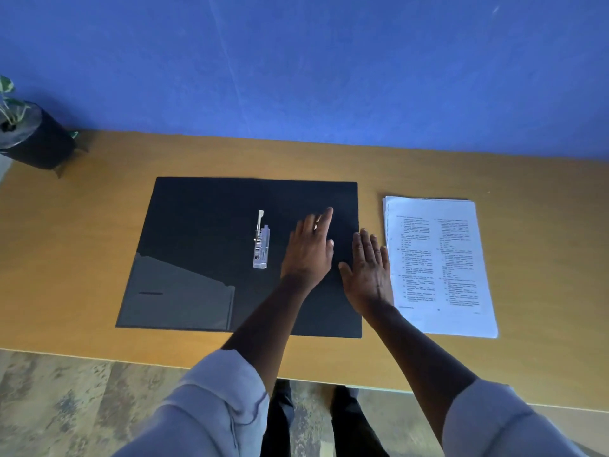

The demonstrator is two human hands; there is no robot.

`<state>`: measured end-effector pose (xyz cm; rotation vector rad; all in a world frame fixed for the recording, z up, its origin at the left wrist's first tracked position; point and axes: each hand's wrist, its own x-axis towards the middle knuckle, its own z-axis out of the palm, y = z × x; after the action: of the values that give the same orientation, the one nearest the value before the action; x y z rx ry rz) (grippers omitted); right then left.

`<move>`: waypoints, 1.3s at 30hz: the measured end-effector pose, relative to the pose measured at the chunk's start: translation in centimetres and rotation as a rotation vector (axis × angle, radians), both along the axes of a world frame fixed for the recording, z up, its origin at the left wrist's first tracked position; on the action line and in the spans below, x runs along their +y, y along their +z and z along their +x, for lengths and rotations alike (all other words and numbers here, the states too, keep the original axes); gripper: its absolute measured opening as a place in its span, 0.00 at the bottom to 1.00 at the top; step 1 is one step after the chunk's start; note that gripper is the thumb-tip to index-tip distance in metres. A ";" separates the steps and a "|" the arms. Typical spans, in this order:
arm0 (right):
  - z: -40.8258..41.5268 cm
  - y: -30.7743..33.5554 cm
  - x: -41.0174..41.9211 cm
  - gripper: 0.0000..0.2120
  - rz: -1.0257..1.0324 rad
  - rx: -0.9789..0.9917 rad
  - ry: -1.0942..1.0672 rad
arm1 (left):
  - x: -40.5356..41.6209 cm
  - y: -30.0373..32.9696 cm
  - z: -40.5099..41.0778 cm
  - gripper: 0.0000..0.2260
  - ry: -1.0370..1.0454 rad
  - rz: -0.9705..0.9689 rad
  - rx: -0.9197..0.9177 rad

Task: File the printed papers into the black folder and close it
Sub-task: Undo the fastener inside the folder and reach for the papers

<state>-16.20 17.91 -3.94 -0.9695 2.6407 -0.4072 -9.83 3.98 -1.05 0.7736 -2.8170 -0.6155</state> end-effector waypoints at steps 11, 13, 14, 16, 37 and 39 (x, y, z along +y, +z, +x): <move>-7.1 1.4 7.5 0.33 0.045 0.015 -0.096 | 6.9 -0.4 -4.7 0.26 -0.022 0.175 -0.058; -8.3 1.5 8.6 0.34 0.025 0.018 -0.128 | 7.9 -0.4 -5.6 0.26 -0.010 0.198 -0.106; -8.9 1.4 9.2 0.34 0.014 0.022 -0.149 | 8.3 -0.4 -6.0 0.26 0.007 0.213 -0.131; -10.1 1.3 10.5 0.35 -0.007 0.037 -0.209 | 9.1 -0.4 -6.7 0.25 0.054 0.247 -0.175; -15.6 0.5 16.5 0.18 -0.073 -0.092 -0.567 | 15.6 1.8 -11.7 0.18 0.592 0.572 -0.285; -15.6 0.4 16.5 0.18 -0.078 -0.096 -0.562 | 15.9 1.8 -11.9 0.18 0.607 0.609 -0.266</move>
<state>-31.84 34.36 -3.50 -0.1962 2.7882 -0.6623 -21.73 19.84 0.79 1.8314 -2.3652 -1.3316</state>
